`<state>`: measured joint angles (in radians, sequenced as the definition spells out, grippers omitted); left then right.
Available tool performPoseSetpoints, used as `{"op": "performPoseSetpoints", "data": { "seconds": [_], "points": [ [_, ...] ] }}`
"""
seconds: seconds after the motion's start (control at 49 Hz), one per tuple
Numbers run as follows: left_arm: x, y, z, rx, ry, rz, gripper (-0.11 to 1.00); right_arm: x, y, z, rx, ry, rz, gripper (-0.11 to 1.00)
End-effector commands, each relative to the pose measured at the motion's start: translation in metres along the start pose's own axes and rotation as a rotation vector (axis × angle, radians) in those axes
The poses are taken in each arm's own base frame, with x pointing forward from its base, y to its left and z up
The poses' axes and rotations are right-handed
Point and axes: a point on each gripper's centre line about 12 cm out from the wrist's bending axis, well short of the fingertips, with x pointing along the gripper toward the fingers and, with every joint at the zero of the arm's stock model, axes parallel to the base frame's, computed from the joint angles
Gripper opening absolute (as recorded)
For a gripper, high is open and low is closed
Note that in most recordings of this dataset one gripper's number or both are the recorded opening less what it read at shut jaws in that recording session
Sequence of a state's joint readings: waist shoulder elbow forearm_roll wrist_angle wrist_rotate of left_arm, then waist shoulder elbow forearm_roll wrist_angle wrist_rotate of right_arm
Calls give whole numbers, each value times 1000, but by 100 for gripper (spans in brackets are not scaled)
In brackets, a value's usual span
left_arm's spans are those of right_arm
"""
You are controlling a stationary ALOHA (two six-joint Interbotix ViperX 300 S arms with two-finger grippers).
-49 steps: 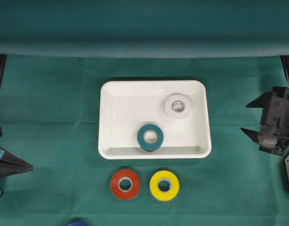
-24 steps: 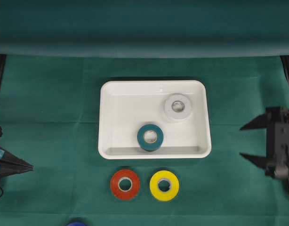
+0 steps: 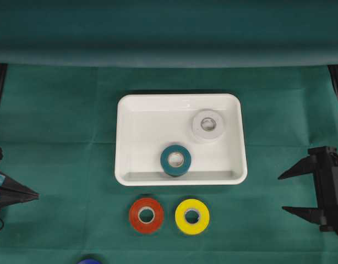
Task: Put the tape into the white case with the right arm.
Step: 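Retract the right gripper to the right side, then move the right gripper to the red tape roll and grasp it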
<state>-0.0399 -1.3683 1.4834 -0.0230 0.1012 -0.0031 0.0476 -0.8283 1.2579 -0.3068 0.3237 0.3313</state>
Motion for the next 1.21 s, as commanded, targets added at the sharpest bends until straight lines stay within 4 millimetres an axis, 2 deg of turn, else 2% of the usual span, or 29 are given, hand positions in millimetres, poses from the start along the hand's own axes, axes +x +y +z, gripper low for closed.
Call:
{"op": "performPoseSetpoints", "data": {
  "seconds": [0.0,0.286,0.552,0.878,1.185],
  "points": [
    [0,0,4,-1,-8,3,0,0,1,5,-3,-9,3,49],
    [1,0,4,-1,-6,3,0,7,3,6,-7,4,12,49],
    [0,0,4,-1,-9,3,0,24,8,31,-34,-17,31,49],
    [0,0,4,-2,-9,3,0,75,17,71,-73,59,40,49],
    [0,0,4,-2,-9,3,0,123,40,119,-125,52,68,49]
  ]
}}
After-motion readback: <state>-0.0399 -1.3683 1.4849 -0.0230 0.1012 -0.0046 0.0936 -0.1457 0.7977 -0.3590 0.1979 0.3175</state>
